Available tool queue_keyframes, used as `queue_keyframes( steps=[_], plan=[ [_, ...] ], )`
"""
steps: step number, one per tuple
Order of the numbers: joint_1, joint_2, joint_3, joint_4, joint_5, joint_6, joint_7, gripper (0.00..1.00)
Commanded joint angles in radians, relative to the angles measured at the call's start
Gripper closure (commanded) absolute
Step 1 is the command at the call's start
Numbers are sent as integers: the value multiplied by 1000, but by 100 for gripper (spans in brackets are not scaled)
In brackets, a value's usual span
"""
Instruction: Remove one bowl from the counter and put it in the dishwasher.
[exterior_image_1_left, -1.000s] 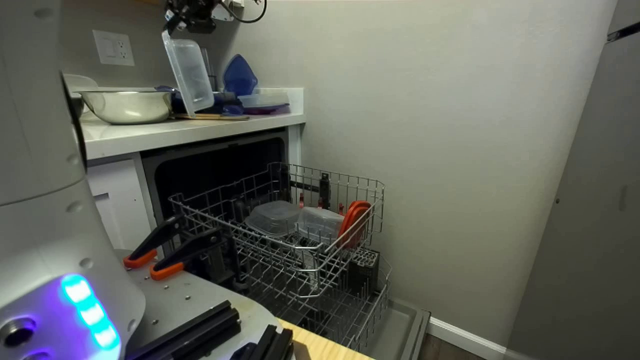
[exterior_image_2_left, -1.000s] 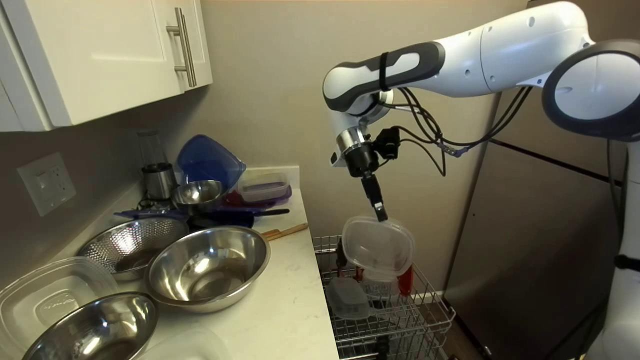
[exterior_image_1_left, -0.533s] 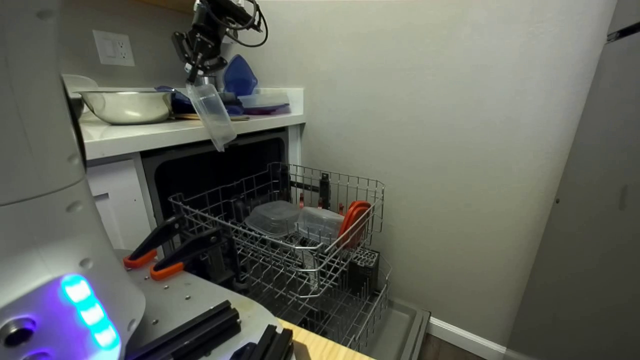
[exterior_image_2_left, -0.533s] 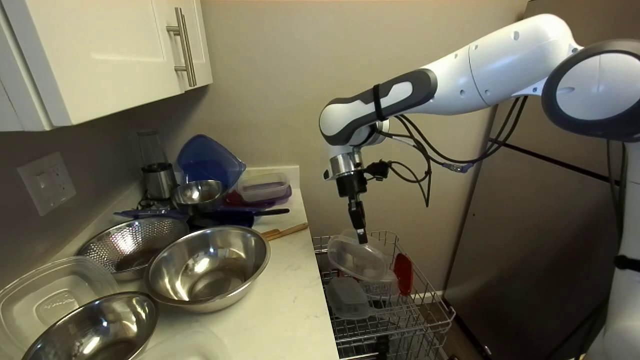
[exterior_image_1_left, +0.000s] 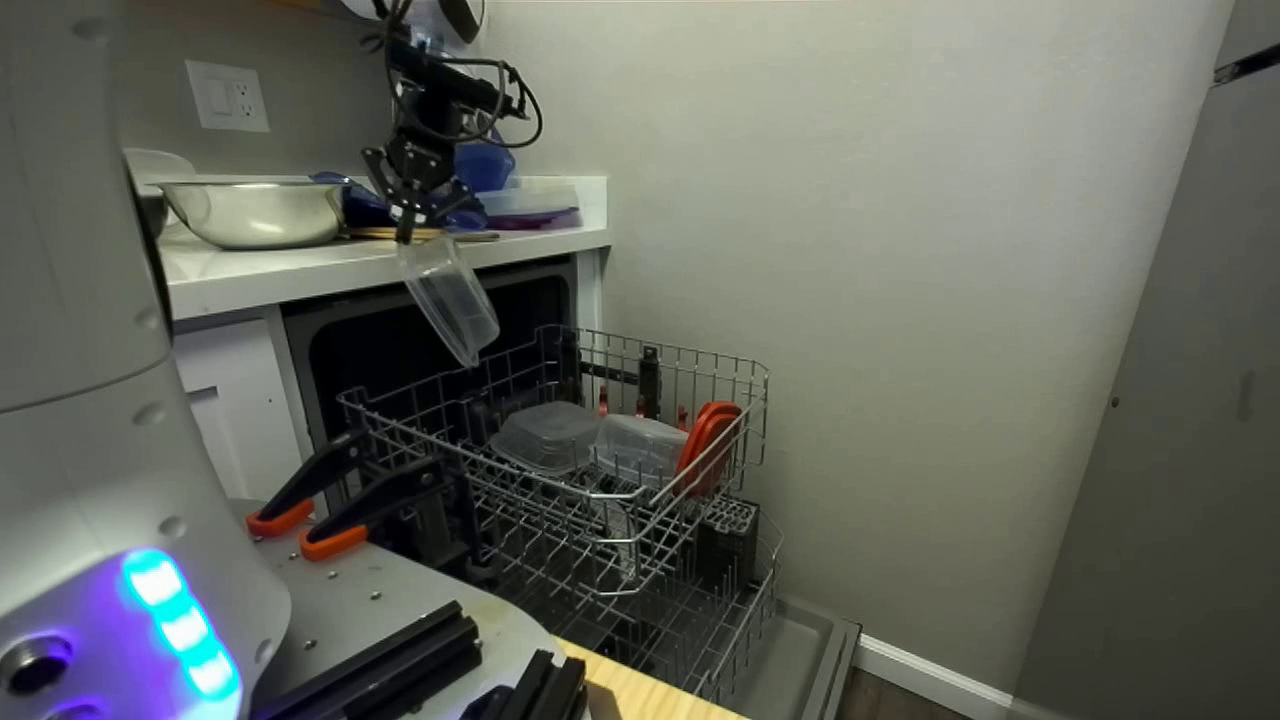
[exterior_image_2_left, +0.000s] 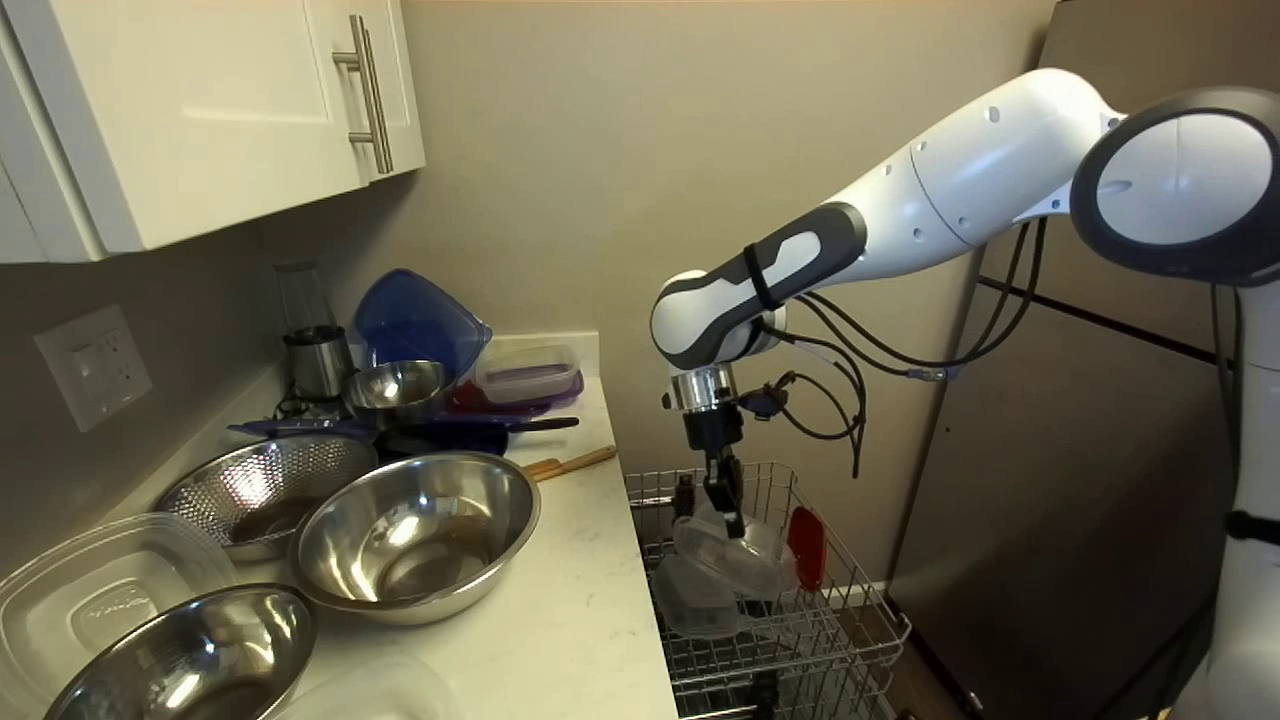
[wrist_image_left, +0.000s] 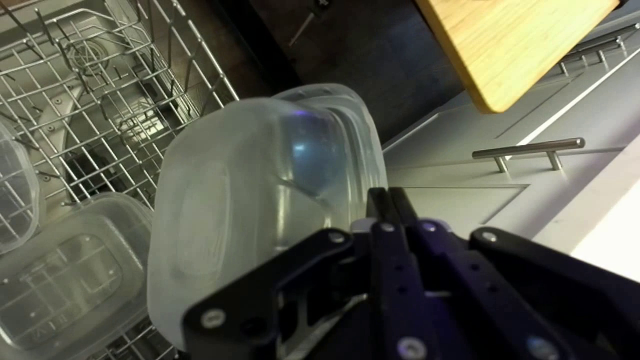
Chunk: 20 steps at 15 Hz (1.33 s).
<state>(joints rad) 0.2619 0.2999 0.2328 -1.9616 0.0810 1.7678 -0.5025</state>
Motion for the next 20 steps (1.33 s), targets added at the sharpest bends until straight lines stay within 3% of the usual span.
queue_keyframes(
  steps=[1,6,13,20],
  plan=[
    [-9,-10,8,-58,-44,56,72,100],
    [-29,-27,-7,-141,-63,141,121,100],
    [-52,-13,-47,-241,-174,440,164,100],
    [-49,4,-82,-334,-230,527,309,100]
  ],
)
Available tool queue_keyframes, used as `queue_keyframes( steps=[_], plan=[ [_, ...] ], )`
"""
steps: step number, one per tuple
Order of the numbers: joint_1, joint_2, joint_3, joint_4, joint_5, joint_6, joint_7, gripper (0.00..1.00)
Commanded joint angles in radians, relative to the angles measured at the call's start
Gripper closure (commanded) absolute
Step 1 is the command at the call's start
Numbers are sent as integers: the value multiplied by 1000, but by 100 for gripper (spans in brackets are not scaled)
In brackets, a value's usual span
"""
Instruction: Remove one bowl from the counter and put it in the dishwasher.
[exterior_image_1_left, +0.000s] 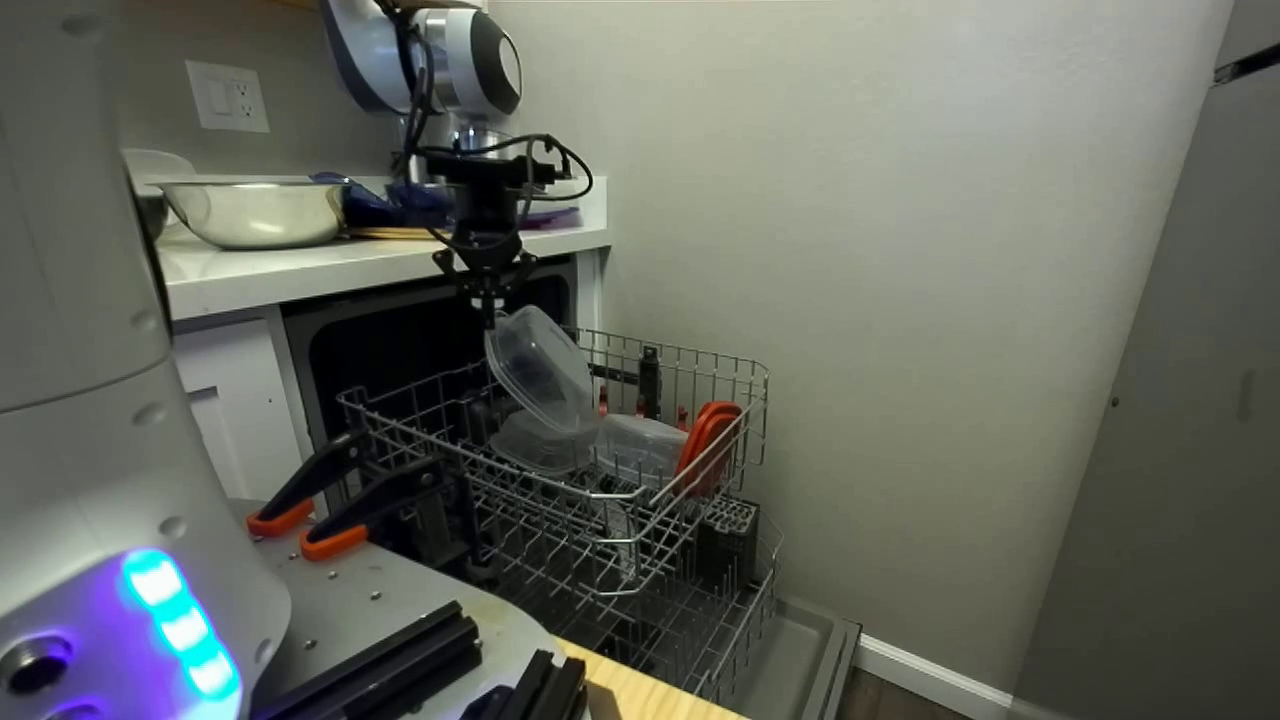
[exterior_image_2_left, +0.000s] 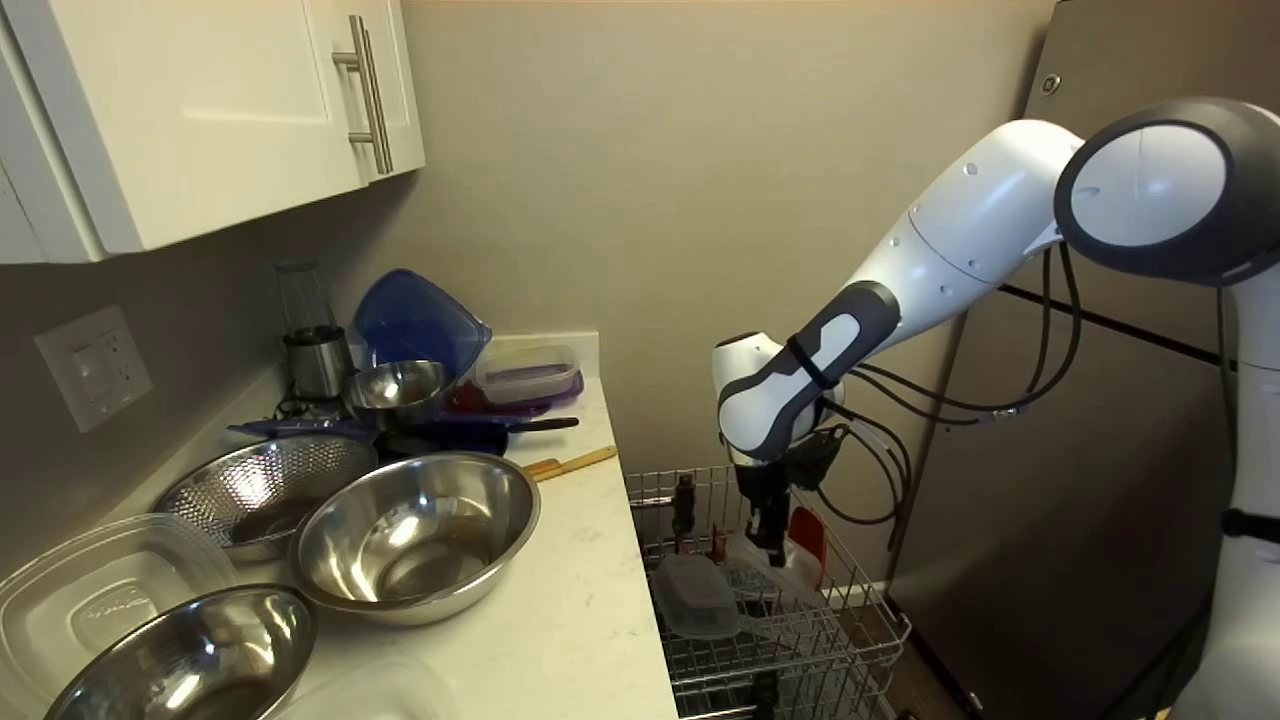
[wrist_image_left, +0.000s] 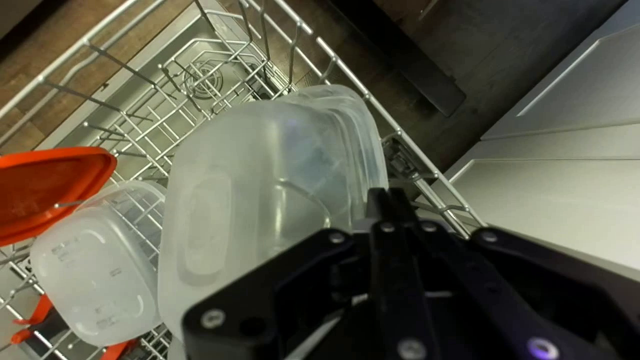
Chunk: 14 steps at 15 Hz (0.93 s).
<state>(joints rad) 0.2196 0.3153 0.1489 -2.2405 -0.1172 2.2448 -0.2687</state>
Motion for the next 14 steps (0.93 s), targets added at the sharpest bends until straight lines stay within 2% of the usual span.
queue_keyframes(
  steps=[1,9,14],
  plan=[
    [-4,-11,1,-69,-35,59,98,100],
    [42,11,-17,-161,-114,238,338,100],
    [40,54,-43,-200,-108,352,413,100]
  ],
)
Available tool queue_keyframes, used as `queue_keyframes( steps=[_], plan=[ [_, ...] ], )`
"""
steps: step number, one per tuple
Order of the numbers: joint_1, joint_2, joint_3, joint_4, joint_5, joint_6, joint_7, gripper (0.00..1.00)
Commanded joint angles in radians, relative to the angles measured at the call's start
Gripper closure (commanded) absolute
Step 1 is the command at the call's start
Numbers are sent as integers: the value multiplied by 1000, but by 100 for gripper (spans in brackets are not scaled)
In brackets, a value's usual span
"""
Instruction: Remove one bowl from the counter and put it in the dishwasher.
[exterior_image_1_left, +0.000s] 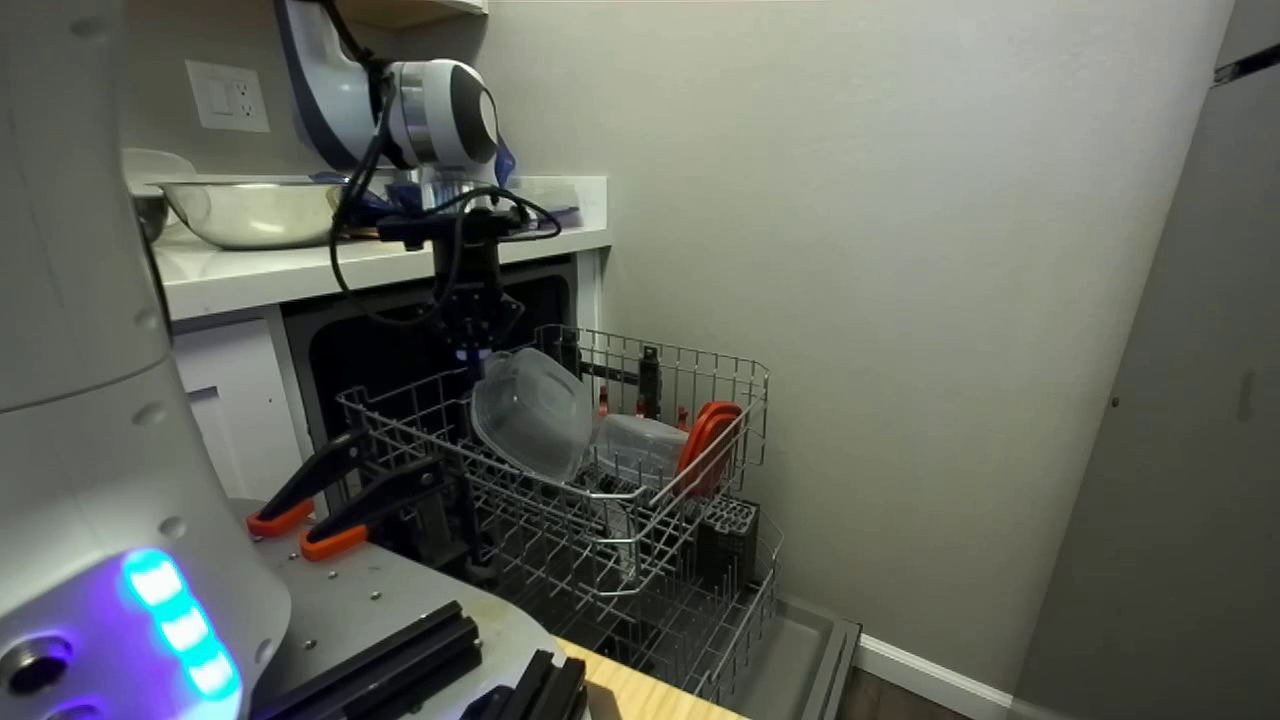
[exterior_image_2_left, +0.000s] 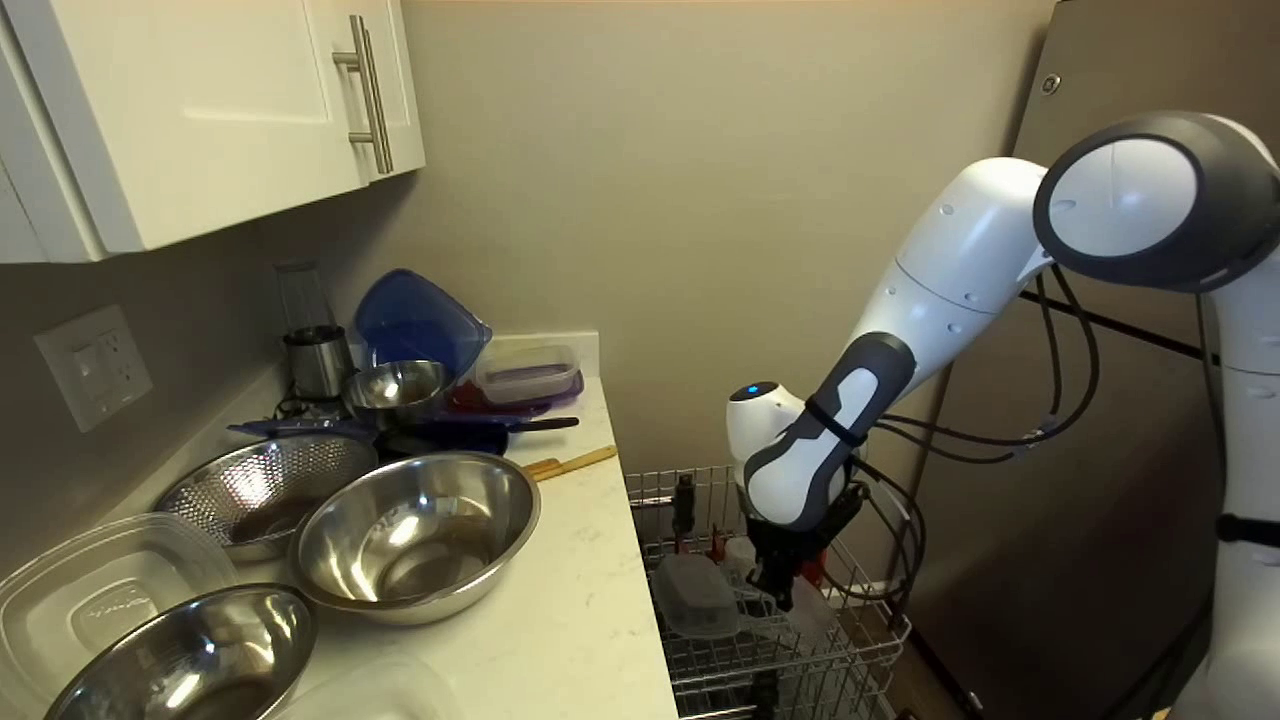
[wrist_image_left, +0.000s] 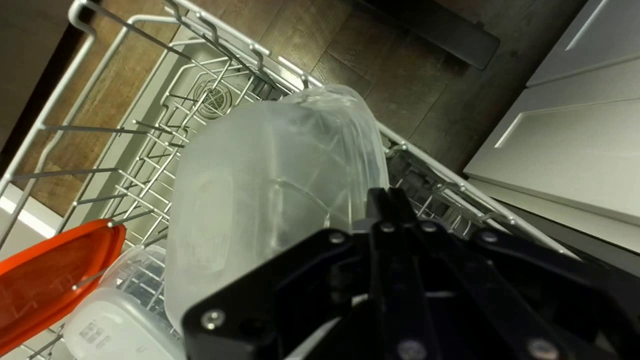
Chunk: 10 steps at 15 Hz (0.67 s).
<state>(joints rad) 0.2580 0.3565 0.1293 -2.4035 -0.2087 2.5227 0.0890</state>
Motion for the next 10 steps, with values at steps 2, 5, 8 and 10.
queue_keyframes(
  steps=[2,5,8,10],
  plan=[
    [-5,27,-41,-50,-7,107,64,100],
    [-14,41,-70,-59,2,140,70,100],
    [-6,42,-104,-62,-8,138,92,100],
    [-5,21,-106,-73,-5,148,97,100]
  ],
)
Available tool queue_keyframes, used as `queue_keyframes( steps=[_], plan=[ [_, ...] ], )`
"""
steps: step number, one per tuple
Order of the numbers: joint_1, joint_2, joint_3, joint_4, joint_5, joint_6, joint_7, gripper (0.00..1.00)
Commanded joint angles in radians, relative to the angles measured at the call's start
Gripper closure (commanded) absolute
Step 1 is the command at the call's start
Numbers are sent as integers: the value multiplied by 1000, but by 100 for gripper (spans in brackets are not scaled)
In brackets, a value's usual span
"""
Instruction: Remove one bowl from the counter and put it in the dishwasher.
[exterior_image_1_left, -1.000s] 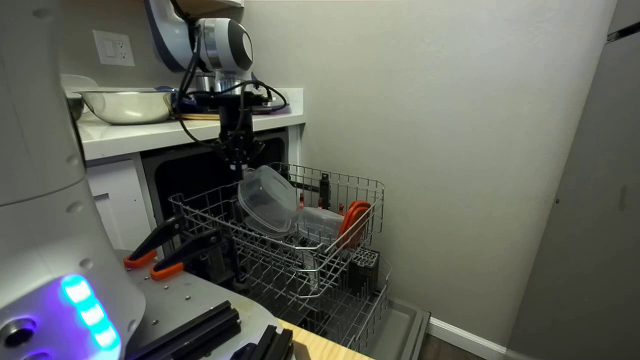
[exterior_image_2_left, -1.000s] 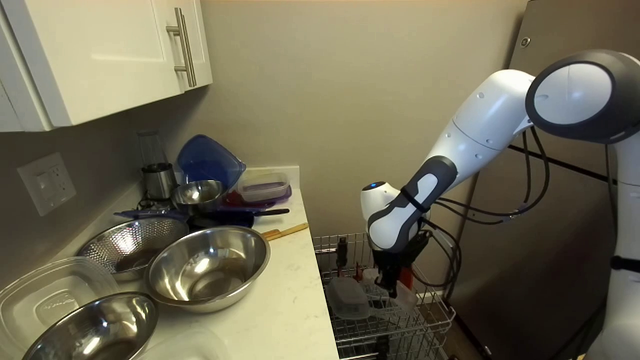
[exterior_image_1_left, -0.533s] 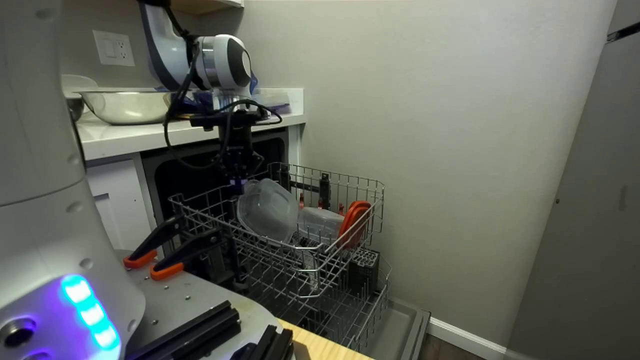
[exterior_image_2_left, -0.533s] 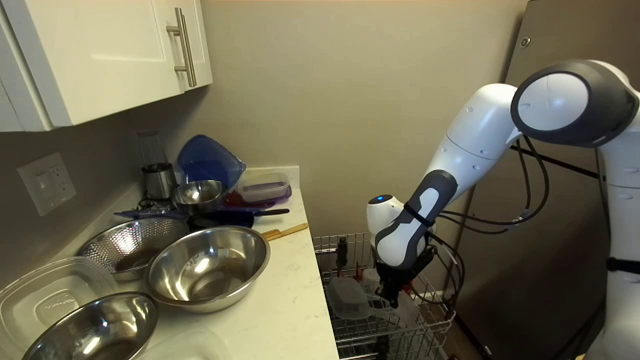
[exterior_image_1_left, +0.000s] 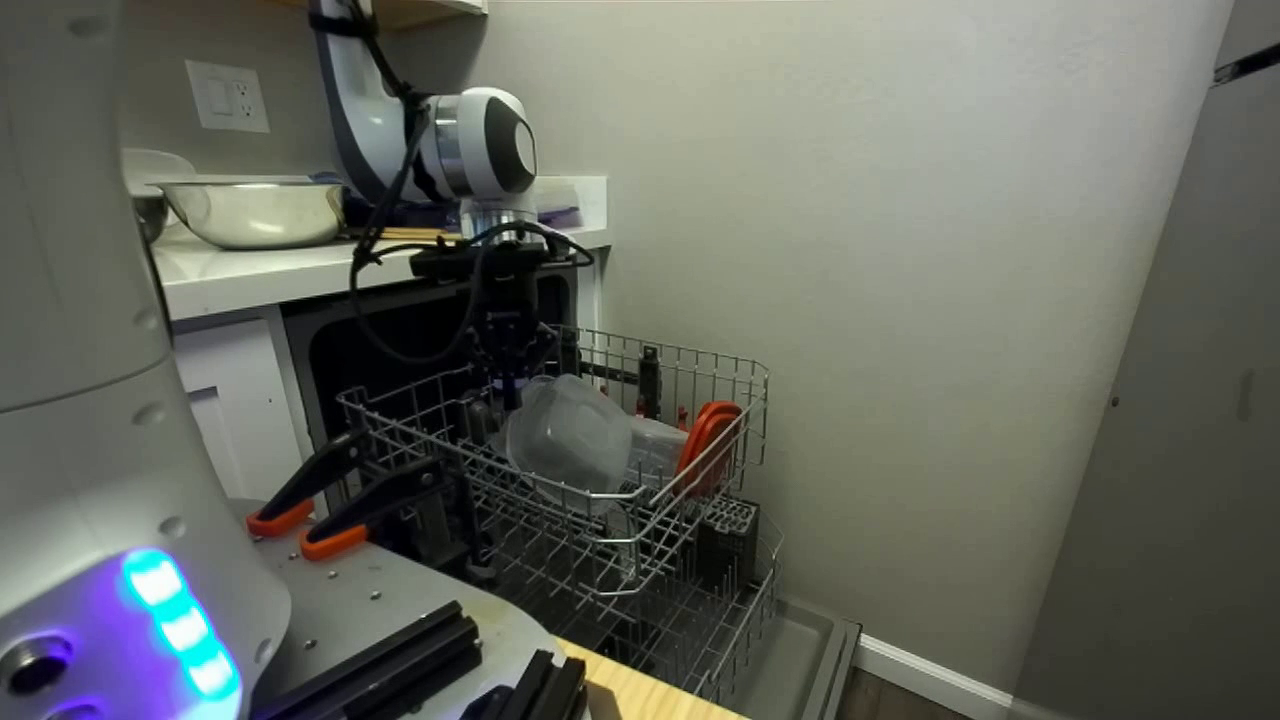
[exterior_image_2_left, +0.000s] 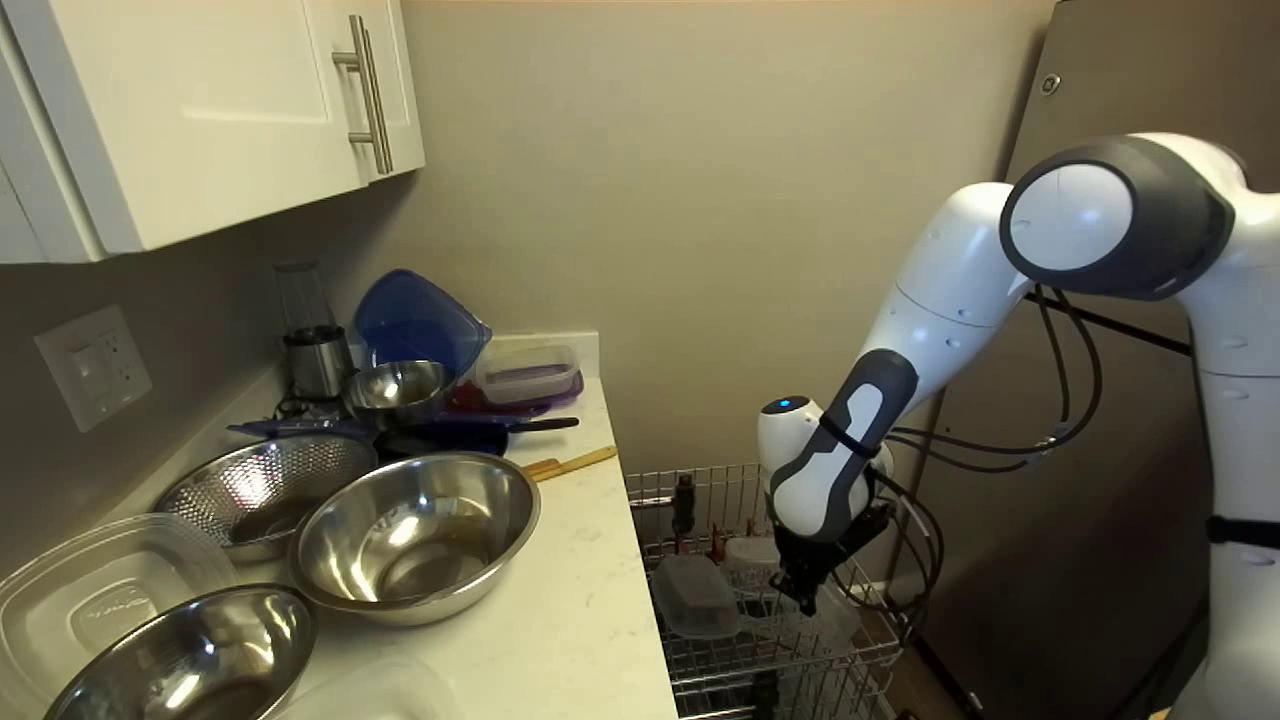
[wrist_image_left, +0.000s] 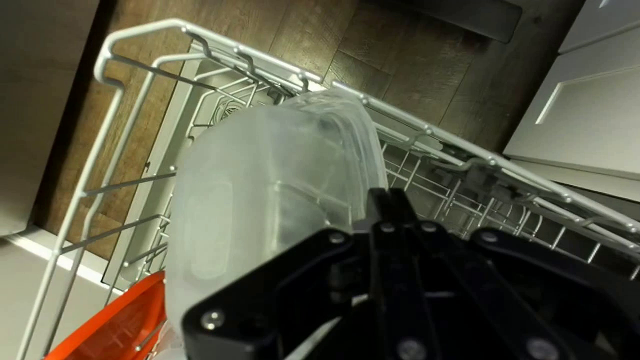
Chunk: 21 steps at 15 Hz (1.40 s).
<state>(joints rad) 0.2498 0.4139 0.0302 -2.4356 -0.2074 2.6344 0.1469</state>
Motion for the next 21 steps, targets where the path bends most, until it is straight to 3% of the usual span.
queue_keyframes(
  steps=[1,8,21],
  plan=[
    [12,-48,-11,-44,-13,36,49,100],
    [59,-88,-42,-53,-54,12,146,100],
    [25,11,-58,-11,-25,84,127,100]
  ],
)
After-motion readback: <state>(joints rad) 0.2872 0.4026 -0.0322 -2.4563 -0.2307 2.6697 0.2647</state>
